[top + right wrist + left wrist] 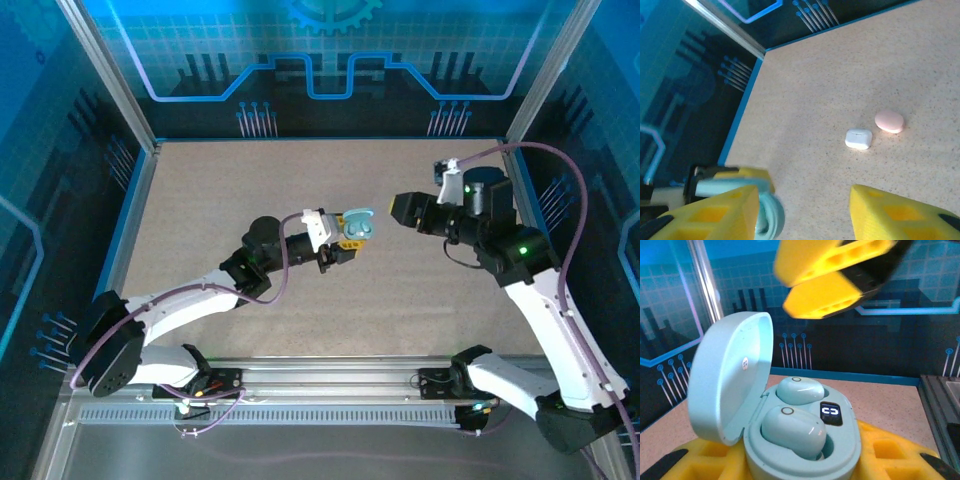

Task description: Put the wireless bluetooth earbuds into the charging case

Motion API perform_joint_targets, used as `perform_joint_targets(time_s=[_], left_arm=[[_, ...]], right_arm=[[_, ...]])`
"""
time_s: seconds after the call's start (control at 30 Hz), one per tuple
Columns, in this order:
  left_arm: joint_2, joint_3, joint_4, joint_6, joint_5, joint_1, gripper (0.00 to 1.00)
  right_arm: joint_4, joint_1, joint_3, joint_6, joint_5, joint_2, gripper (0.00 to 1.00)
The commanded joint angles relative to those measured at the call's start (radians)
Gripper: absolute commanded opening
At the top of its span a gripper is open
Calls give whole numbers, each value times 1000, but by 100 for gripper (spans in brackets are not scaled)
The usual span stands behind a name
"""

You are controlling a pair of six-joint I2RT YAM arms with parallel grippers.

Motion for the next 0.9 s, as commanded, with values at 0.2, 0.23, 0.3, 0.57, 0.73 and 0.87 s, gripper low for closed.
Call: perform_joint_targets(time_s=[0.2,0.23,0.3,0.57,0.73,0.87], left_arm=[[-37,12,-34,91,100,-23,32],[-37,15,-36,91,98,-22,32],[-36,16,-36,89,93,-22,32],[-53,28,-48,90,57,-25,32],[-46,35,-54,68,48,-24,31],[-40,45,-50,45,30,-24,31]], right_arm=[[7,-84,40,101,-336,145,57],[5,-80,45,99,-344,154,58],[4,-71,48,96,-351,162,59],[-24,-42,52,39,-378,175,62],[-5,-28,58,33,-436,186,62],[-9,-17,62,17,-457,192,62]])
